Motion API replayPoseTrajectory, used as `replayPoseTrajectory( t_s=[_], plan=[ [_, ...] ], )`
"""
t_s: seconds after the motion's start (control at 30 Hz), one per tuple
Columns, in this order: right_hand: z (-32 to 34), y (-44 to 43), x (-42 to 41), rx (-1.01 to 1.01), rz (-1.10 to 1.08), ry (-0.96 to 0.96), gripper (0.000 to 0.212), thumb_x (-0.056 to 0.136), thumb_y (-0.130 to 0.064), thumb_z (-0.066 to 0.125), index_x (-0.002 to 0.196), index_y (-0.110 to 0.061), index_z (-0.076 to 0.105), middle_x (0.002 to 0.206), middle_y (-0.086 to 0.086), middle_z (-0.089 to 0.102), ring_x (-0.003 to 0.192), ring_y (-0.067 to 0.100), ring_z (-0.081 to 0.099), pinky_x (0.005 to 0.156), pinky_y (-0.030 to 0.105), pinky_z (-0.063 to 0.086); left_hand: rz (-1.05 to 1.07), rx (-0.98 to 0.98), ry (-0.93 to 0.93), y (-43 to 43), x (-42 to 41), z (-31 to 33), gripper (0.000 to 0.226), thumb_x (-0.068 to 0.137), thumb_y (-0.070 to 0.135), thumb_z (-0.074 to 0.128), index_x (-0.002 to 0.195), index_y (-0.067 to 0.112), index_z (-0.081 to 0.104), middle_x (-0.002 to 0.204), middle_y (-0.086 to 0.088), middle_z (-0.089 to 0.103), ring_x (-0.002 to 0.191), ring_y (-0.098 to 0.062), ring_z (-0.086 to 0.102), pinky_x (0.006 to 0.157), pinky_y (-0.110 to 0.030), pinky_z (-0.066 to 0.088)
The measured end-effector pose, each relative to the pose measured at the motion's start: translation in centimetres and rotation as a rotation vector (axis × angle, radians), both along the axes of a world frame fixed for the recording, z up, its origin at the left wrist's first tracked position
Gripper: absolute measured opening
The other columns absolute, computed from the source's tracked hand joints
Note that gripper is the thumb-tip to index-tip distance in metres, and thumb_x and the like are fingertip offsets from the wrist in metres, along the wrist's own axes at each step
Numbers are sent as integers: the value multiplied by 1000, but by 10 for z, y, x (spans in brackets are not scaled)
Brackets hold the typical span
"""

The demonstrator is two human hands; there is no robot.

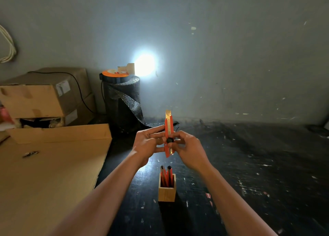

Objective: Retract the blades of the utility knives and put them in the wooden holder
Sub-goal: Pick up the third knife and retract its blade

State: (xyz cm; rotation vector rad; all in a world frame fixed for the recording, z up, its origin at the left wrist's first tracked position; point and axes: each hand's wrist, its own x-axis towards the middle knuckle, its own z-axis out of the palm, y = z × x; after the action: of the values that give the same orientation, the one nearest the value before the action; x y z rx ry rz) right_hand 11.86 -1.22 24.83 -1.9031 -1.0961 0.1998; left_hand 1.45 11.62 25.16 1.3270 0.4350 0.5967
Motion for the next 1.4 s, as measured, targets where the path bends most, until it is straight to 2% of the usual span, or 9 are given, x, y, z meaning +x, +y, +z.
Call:
replayPoseTrajectory(
  t_s=[0.13, 0.43, 0.6, 0.73, 0.8, 0.93, 1.13, 1.3, 1.4],
  plan=[
    [-5, -4, -4, 0, -13, 8, 23, 92, -19, 72, 115, -22, 68, 117, -6, 71, 102, 3, 59, 97, 31, 51, 14, 45, 24, -3, 1, 6, 48, 88, -18, 64, 132, 2, 66, 99, -8, 82, 84, -22, 81, 59, -32, 63],
    [-6, -11, -13, 7, -51, 45, 25, 96, -22, 67, 120, -26, 63, 124, -6, 70, 114, 12, 64, 102, 37, 50, 25, 93, 57, -7, 2, 14, 49, 89, -19, 63, 132, 3, 66, 87, 2, 82, 76, -15, 80, 56, -28, 62],
    [-8, -10, -13, 33, -108, 57, 19, 91, -32, 72, 103, -29, 57, 100, -18, 62, 93, 1, 58, 77, 10, 41, 8, 131, 72, -13, 2, 15, 49, 90, -18, 63, 133, 7, 65, 80, 10, 81, 74, -11, 80, 54, -24, 60],
    [-9, -12, -11, 51, -73, 47, 25, 93, -28, 71, 117, -29, 63, 111, -16, 66, 93, -2, 57, 74, 4, 37, 15, 125, 64, -13, 2, 16, 50, 90, -20, 62, 133, 5, 65, 82, 8, 82, 75, -12, 80, 54, -25, 60],
    [-9, -14, -11, 45, -69, 29, 19, 93, -26, 71, 111, -29, 65, 111, -13, 69, 88, -7, 57, 72, 1, 37, 16, 134, 62, -14, 2, 16, 49, 90, -19, 62, 133, 5, 65, 83, 9, 82, 76, -12, 80, 55, -25, 61],
    [-9, -14, -12, 74, -110, 37, 18, 91, -32, 73, 102, -31, 58, 99, -19, 63, 83, -6, 59, 70, 5, 37, 3, 154, 49, -20, 2, 16, 49, 91, -18, 61, 133, 8, 66, 83, 12, 81, 76, -10, 80, 55, -24, 60],
    [-9, -19, -11, 22, -46, 6, 26, 94, -22, 70, 119, -28, 66, 122, -8, 68, 97, 2, 58, 76, 6, 38, 22, 157, 52, -21, 2, 12, 49, 91, -18, 62, 134, 7, 65, 83, 13, 81, 77, -9, 80, 56, -24, 61],
    [-12, -19, -10, 36, -122, 57, 18, 91, -33, 72, 103, -26, 59, 102, -12, 66, 86, 5, 60, 68, 8, 39, 14, 167, 51, -25, 2, 10, 50, 90, -19, 62, 133, 8, 66, 85, 12, 81, 79, -12, 80, 57, -27, 61],
    [-13, -20, -10, 72, -107, 67, 23, 92, -39, 69, 110, -29, 59, 106, -16, 64, 92, 5, 62, 75, 14, 46, 28, 167, 45, -25, 2, 10, 50, 91, -18, 62, 134, 7, 66, 86, 11, 82, 79, -12, 80, 57, -28, 61]
  ],
)
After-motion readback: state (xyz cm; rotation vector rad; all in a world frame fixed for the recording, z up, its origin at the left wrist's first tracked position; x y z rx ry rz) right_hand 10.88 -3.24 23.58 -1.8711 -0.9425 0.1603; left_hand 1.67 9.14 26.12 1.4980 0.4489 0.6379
